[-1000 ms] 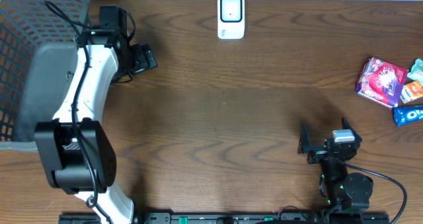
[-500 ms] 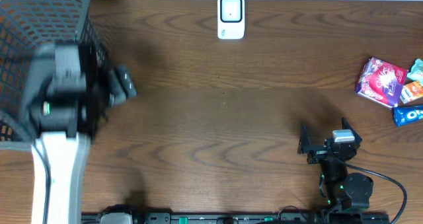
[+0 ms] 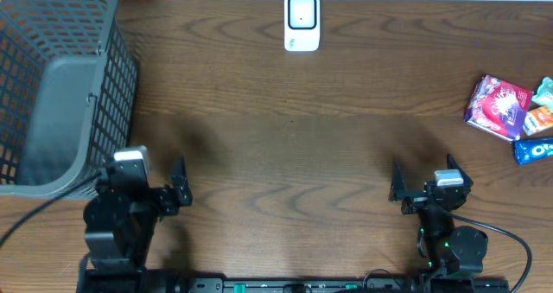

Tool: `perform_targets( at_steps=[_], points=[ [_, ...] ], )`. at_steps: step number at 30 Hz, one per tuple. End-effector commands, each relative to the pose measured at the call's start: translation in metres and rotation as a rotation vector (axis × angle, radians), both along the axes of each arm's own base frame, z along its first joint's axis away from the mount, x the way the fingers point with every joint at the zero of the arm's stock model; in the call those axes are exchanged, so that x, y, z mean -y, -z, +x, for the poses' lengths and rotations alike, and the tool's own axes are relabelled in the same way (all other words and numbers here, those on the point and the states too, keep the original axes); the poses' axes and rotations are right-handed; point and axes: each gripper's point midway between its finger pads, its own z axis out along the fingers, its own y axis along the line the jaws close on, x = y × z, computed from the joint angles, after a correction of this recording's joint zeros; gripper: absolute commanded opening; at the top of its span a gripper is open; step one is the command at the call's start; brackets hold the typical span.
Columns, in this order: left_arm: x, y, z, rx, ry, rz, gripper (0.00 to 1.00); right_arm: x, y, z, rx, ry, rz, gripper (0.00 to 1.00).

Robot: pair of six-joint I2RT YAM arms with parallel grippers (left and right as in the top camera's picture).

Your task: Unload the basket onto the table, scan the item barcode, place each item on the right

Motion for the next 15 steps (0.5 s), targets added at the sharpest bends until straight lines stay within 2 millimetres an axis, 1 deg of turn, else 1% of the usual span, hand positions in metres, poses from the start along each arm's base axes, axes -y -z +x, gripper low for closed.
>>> perform_targets(
  at_steps=[1, 3, 8, 15],
  points=[
    [0.010, 0.012, 0.002, 0.056, 0.073, 0.016, 0.98, 0.000, 0.000, 0.000, 0.002, -0.002, -0.013, 0.99],
    [0.016, 0.012, 0.007, 0.132, 0.103, 0.007, 0.98, 0.000, 0.000, 0.000, 0.002, -0.002, -0.013, 0.99],
    [0.016, 0.007, 0.016, 0.328, 0.101, 0.020, 0.98, 0.000, 0.000, 0.000, 0.002, -0.002, -0.013, 0.99],
    [0.014, -0.002, 0.018, 0.524, 0.092, 0.040, 0.98, 0.000, 0.000, 0.000, 0.002, -0.002, -0.013, 0.99]
  ],
)
